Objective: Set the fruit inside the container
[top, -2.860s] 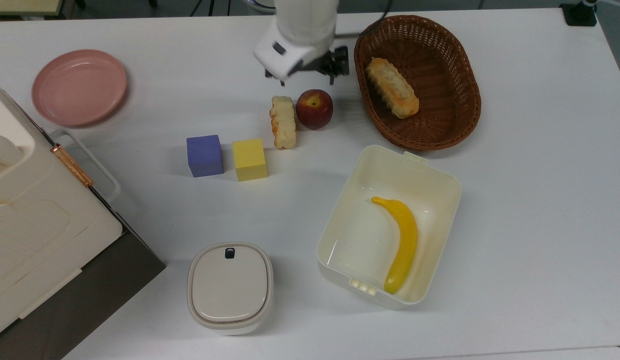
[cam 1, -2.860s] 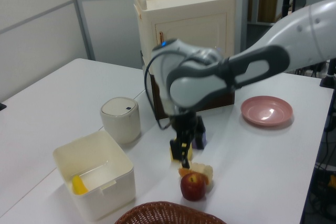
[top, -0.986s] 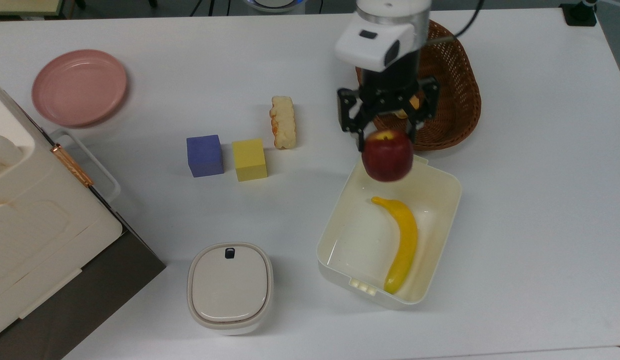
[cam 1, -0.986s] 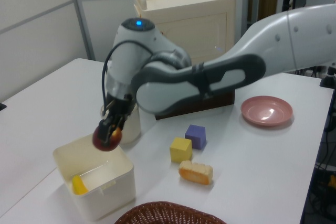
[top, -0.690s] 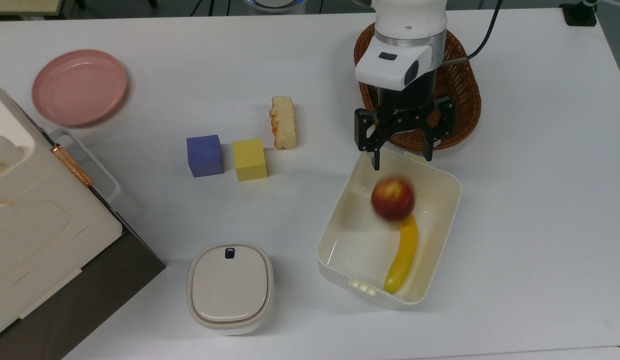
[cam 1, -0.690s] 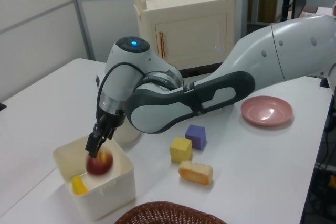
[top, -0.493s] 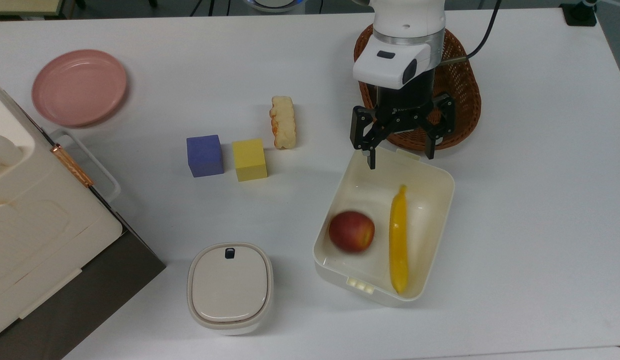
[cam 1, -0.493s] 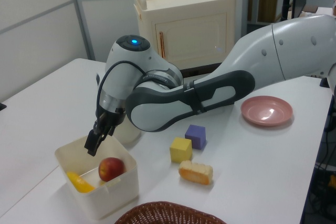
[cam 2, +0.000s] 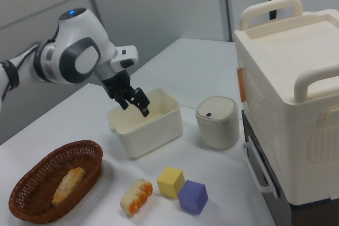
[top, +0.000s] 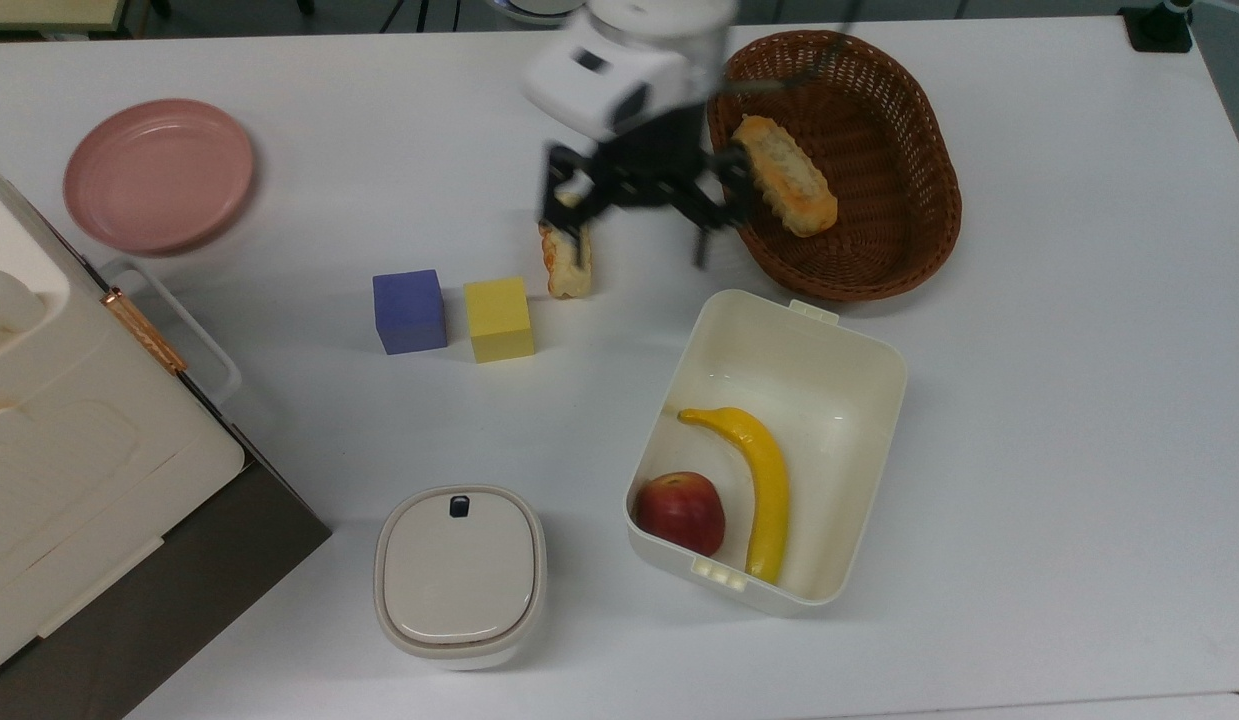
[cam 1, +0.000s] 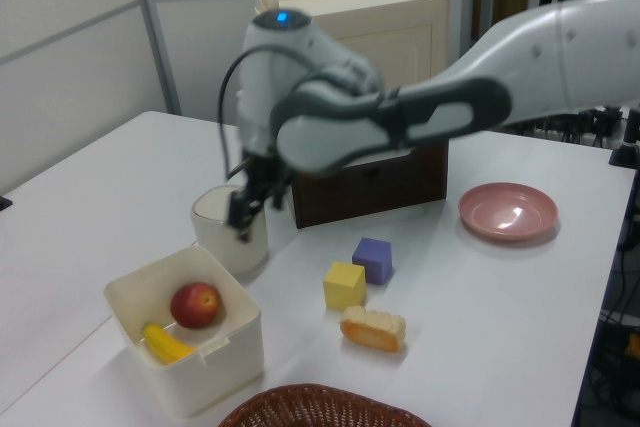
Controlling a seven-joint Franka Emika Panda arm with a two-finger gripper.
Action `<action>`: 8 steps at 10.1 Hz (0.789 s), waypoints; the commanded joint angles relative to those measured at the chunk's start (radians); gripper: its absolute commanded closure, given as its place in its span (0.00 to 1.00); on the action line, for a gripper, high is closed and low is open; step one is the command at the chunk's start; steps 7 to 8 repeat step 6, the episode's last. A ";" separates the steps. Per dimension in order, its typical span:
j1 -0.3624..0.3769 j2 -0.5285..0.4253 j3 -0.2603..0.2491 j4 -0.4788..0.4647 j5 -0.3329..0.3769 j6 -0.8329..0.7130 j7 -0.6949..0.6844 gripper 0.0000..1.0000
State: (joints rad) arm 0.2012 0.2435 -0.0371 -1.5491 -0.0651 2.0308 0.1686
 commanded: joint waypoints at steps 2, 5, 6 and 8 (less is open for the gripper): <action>-0.112 -0.212 0.006 -0.100 -0.004 -0.311 0.000 0.00; -0.132 -0.245 0.006 -0.121 0.001 -0.374 -0.100 0.00; -0.131 -0.245 0.005 -0.121 0.001 -0.374 -0.100 0.00; -0.131 -0.245 0.005 -0.121 0.001 -0.374 -0.100 0.00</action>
